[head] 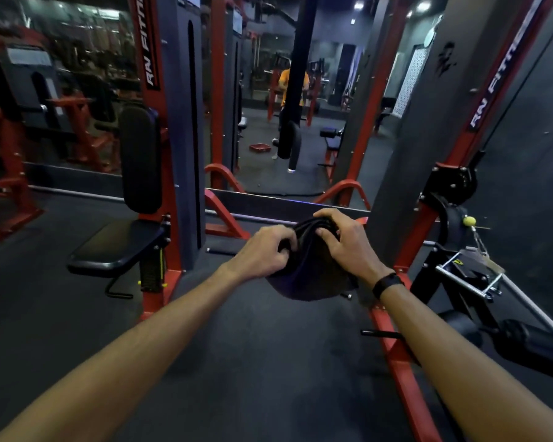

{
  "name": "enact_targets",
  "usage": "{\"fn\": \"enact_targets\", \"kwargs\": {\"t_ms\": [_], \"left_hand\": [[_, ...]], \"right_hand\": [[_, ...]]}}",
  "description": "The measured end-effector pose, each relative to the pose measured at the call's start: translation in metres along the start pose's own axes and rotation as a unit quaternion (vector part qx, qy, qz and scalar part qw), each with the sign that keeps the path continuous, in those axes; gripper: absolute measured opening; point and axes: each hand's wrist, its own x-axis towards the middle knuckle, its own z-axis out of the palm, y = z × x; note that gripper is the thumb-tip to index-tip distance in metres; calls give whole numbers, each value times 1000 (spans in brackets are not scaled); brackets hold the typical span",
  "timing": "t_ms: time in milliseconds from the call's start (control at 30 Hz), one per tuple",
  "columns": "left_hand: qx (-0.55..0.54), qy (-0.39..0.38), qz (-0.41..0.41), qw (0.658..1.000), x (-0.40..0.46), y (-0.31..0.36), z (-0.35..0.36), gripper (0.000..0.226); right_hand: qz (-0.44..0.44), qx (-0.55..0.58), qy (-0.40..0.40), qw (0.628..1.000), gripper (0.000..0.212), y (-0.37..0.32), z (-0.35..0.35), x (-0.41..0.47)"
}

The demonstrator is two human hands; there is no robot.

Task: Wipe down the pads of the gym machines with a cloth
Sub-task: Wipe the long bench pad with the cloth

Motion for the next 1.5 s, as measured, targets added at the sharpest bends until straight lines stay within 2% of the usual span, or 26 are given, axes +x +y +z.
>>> {"fn": "enact_targets", "kwargs": {"t_ms": [100, 167, 233, 433, 533, 600, 733, 867, 933, 1067, 1333, 1500], "left_hand": [[155, -100, -60, 981, -16, 23, 25, 36], [242, -124, -61, 960, -23, 43, 46, 34], [267, -124, -47, 955, -31, 61, 63, 33], [193, -97, -37, 976, -64, 93, 84, 42], [174, -85, 10, 981, -79, 113, 84, 50], [130, -78, 25, 988, -83, 125, 80, 44], [-24, -55, 20, 998, -95, 165, 73, 15], [-103, -39, 28, 994, -122, 204, 63, 15], [-79, -66, 26, 994, -139, 215, 59, 20], [53, -104, 83, 990, -185, 229, 75, 41], [169, -173, 232, 942, -250, 276, 170, 22], [129, -177, 240, 946, -247, 329, 222, 22]], "right_hand": [[-1, 3, 10, 1000, 26, 7, -32, -26], [-1, 4, 3, 1000, 26, 12, -54, -46], [-4, -2, -3, 1000, 25, 21, -73, -66], [41, -33, -72, 996, 24, 53, -112, -125], [72, -32, -96, 992, 30, 55, -124, -154], [84, -21, -106, 991, 30, 53, -127, -163], [94, -12, -101, 990, 26, 35, -148, -187], [97, -20, -88, 991, 24, 15, -163, -212], [105, -23, -79, 991, 22, 8, -167, -230], [133, -28, -91, 987, 25, -9, -171, -290], [281, -97, -118, 947, 34, -22, -228, -467], [336, -127, -85, 930, 34, -28, -288, -533]]}}
